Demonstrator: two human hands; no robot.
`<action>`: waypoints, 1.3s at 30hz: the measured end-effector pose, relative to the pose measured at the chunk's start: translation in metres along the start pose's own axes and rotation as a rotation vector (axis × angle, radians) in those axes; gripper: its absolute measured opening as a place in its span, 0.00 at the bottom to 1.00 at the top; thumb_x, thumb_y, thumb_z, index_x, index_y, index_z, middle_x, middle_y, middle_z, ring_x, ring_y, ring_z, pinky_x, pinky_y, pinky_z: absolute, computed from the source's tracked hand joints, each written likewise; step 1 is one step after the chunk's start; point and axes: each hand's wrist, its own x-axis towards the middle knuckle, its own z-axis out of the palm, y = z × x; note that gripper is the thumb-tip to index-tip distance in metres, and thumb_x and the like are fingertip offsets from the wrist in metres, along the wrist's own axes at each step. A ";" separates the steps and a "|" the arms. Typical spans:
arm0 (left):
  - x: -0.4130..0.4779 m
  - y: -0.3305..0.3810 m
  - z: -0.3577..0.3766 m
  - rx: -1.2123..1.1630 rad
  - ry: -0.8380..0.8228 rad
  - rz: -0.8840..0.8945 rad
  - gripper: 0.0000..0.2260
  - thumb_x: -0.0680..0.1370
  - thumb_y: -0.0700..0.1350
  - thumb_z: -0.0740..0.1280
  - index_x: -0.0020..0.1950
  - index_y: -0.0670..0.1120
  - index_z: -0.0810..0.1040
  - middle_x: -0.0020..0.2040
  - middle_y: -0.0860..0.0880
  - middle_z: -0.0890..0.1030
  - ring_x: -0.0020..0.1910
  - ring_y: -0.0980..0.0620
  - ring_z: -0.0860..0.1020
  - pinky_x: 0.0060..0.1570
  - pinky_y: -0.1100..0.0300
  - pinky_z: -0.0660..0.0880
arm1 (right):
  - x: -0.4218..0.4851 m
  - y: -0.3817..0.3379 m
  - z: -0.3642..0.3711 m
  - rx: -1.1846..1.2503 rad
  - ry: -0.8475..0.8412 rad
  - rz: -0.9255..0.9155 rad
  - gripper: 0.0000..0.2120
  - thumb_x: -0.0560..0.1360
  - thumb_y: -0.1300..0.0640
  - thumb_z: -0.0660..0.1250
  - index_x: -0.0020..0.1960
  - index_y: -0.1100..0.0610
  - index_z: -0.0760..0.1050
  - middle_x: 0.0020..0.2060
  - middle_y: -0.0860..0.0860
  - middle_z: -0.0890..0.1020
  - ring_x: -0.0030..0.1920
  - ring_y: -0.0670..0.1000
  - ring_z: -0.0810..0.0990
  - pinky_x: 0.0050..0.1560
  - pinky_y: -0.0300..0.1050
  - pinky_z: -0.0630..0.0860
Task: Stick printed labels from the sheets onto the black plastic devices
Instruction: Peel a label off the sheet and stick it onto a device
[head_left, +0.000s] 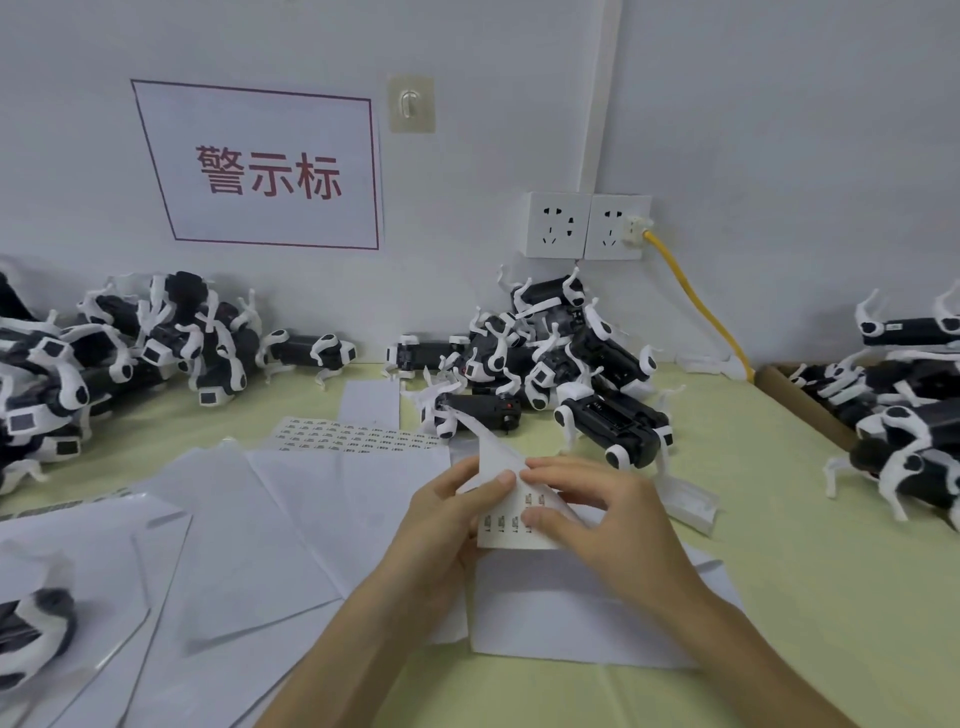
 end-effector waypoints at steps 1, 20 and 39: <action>0.000 0.000 0.000 -0.001 0.003 -0.005 0.15 0.74 0.45 0.74 0.60 0.46 0.84 0.56 0.38 0.85 0.49 0.43 0.84 0.53 0.50 0.81 | 0.000 -0.001 0.000 0.020 0.005 0.007 0.16 0.69 0.60 0.81 0.54 0.48 0.86 0.55 0.36 0.84 0.57 0.35 0.81 0.56 0.31 0.76; 0.002 0.000 0.001 -0.107 0.077 -0.010 0.15 0.77 0.38 0.72 0.64 0.41 0.79 0.52 0.37 0.86 0.44 0.43 0.85 0.43 0.52 0.84 | -0.004 -0.008 0.002 -0.057 0.132 -0.217 0.08 0.68 0.66 0.80 0.43 0.54 0.88 0.50 0.44 0.86 0.51 0.41 0.84 0.52 0.33 0.78; -0.004 0.003 0.012 0.470 0.115 0.458 0.07 0.81 0.45 0.69 0.49 0.55 0.86 0.46 0.55 0.86 0.44 0.59 0.81 0.45 0.68 0.75 | 0.006 -0.013 -0.012 0.783 -0.124 0.309 0.18 0.73 0.55 0.66 0.60 0.54 0.84 0.59 0.56 0.84 0.47 0.51 0.77 0.44 0.45 0.74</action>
